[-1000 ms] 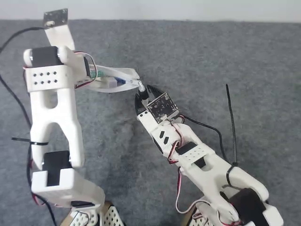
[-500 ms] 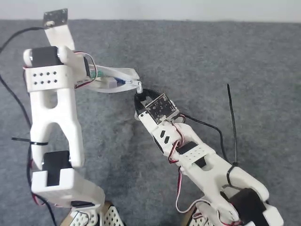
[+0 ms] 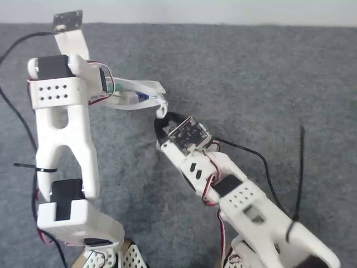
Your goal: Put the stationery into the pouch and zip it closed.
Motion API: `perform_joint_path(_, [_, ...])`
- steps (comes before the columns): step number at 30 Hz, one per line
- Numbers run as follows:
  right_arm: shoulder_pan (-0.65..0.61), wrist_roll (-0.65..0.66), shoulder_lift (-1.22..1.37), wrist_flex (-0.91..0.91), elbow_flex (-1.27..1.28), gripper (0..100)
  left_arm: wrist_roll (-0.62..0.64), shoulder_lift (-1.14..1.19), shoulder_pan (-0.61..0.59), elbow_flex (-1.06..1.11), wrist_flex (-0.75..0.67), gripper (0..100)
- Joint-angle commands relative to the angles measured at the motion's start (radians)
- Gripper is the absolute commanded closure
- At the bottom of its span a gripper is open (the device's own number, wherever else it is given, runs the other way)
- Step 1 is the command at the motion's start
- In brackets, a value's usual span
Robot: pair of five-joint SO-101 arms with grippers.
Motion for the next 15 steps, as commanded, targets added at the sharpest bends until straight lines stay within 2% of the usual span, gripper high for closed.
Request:
perform_joint_path(1, [-0.051, 0.014, -0.199, 0.199, -0.014, 99.2, -0.020, -0.021, -0.005, 0.004, -0.015, 99])
perform_joint_path(5, [-0.102, 0.017, -0.352, 0.369, -0.015, 99.2, -0.020, -0.021, -0.003, 0.002, -0.014, 93])
perform_joint_path(9, [-0.156, 0.106, -0.429, 0.479, -0.014, 99.2, -0.020, -0.021, -0.003, 0.004, -0.012, 86])
perform_joint_path(15, [-0.226, 0.166, -0.430, 0.518, -0.009, 99.2, -0.049, -0.129, 0.015, 0.035, 0.012, 85])
